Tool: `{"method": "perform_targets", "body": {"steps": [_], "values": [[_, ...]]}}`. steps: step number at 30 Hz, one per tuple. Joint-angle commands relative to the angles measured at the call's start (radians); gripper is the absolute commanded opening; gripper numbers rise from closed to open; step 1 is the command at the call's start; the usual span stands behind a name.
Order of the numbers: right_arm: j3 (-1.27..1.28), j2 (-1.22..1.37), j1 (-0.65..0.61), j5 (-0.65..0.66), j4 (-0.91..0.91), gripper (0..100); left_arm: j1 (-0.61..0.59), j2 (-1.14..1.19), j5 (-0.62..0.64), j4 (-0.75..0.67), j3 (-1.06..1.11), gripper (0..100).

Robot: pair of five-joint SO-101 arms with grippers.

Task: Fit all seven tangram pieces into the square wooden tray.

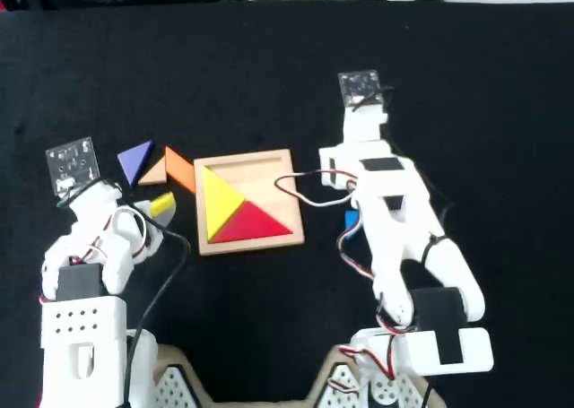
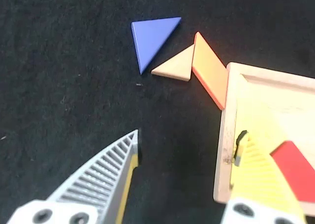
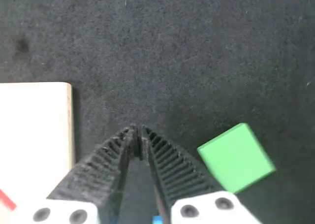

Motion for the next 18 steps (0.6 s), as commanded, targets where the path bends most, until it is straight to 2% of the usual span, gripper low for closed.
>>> {"method": "perform_targets", "body": {"steps": [1,5,11,15,18], "values": [[-0.021,-0.054,-0.109,0.034,-0.008,1.2,-0.004,-0.005,0.017,-0.161,0.048,31],[-0.087,-0.051,-0.241,0.132,0.038,1.2,0.042,-0.003,0.0,-0.218,0.101,31],[-0.225,-0.048,-0.334,0.14,0.078,1.2,0.117,-0.002,-0.035,-0.227,0.147,31],[-0.302,0.03,-0.37,0.141,0.074,1.2,0.111,-0.002,0.068,-0.31,0.191,31],[-0.394,0.156,-0.373,0.14,0.086,1.2,0.062,-0.002,0.097,-0.308,0.176,29]]}}
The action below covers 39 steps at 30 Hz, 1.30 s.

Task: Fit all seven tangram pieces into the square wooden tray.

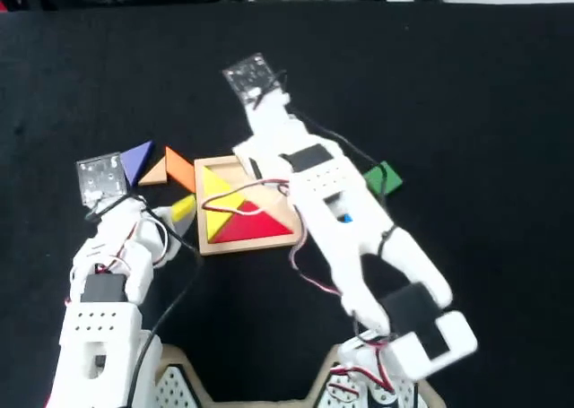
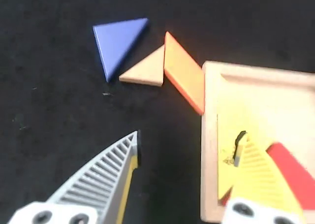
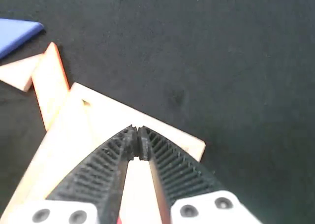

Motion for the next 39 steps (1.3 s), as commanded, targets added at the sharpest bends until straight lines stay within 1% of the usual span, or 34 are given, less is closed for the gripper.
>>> {"method": "perform_targets", "body": {"steps": [1,4,6,9,13,15,22,35,39], "values": [[-0.154,0.12,-0.02,0.008,0.029,1.2,-0.041,-0.002,0.035,-0.011,-0.035,26],[-0.254,0.263,-0.018,0.008,0.04,1.2,-0.031,-0.002,0.034,-0.005,-0.038,15],[-0.306,0.343,-0.021,0.008,0.04,1.2,-0.015,-0.002,0.003,-0.005,-0.039,10],[-0.369,0.406,-0.034,0.008,0.074,1.1,0.002,-0.002,-0.061,-0.005,-0.042,7],[-0.395,0.412,-0.046,0.008,0.132,1.1,0.002,-0.002,-0.066,-0.023,-0.042,6],[-0.394,0.415,-0.054,0.008,0.138,1.1,-0.002,-0.002,-0.069,-0.046,-0.036,3],[-0.394,0.41,-0.055,0.008,0.187,1.1,-0.004,-0.002,-0.071,-0.054,-0.035,3],[-0.392,0.412,-0.114,0.008,0.242,1.1,-0.008,-0.002,-0.072,-0.054,-0.036,3],[-0.392,0.415,-0.109,0.008,0.255,1.1,-0.041,-0.002,-0.072,-0.054,-0.036,3]]}}
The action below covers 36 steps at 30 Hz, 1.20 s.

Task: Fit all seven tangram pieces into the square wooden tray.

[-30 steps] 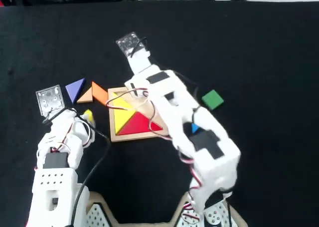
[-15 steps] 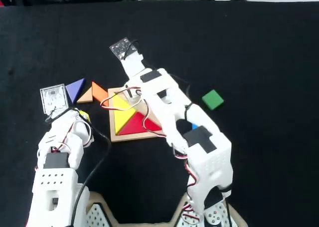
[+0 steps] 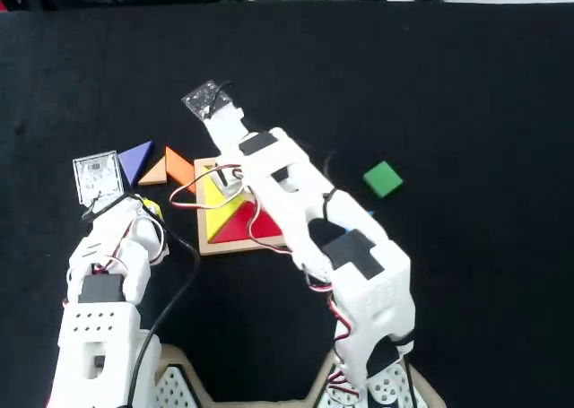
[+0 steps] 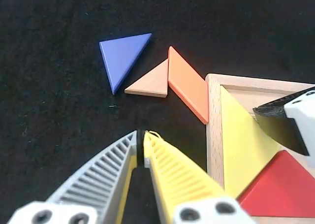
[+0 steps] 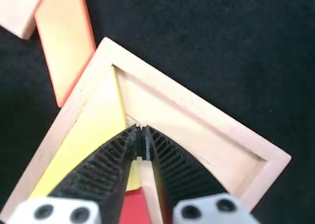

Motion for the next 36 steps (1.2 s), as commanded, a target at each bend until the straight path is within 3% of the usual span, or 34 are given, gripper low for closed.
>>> {"method": "perform_targets", "body": {"steps": [1,36], "values": [[-0.058,-0.01,-0.014,0.005,0.028,1.1,-0.027,-0.002,-0.006,-0.021,-0.036,3],[0.107,-0.159,0.106,-0.035,0.092,1.1,-0.021,-0.002,-0.006,-0.021,-0.033,3]]}}
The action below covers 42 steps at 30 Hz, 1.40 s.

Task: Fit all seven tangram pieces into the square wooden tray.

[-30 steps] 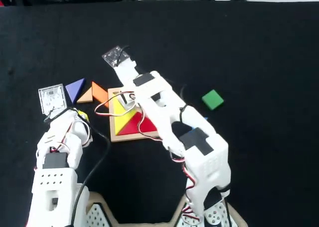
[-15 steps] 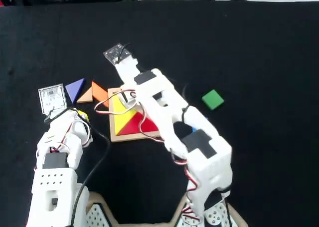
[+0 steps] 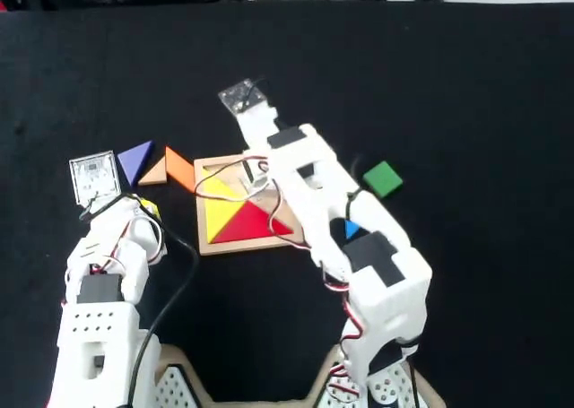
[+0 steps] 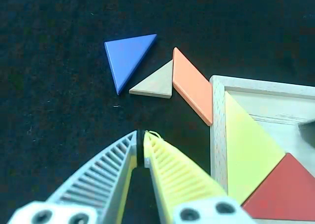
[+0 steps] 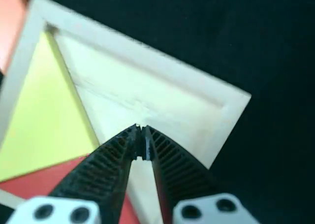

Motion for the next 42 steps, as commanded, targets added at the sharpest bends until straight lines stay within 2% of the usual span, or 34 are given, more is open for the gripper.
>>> {"method": "perform_targets", "body": {"steps": [1,42], "values": [[0.002,-0.07,0.0,-0.012,0.011,1.1,-0.005,-0.002,-0.006,-0.021,-0.033,3],[0.016,-0.07,-0.1,-0.011,0.075,1.1,-0.008,-0.002,-0.006,-0.023,-0.033,3]]}}
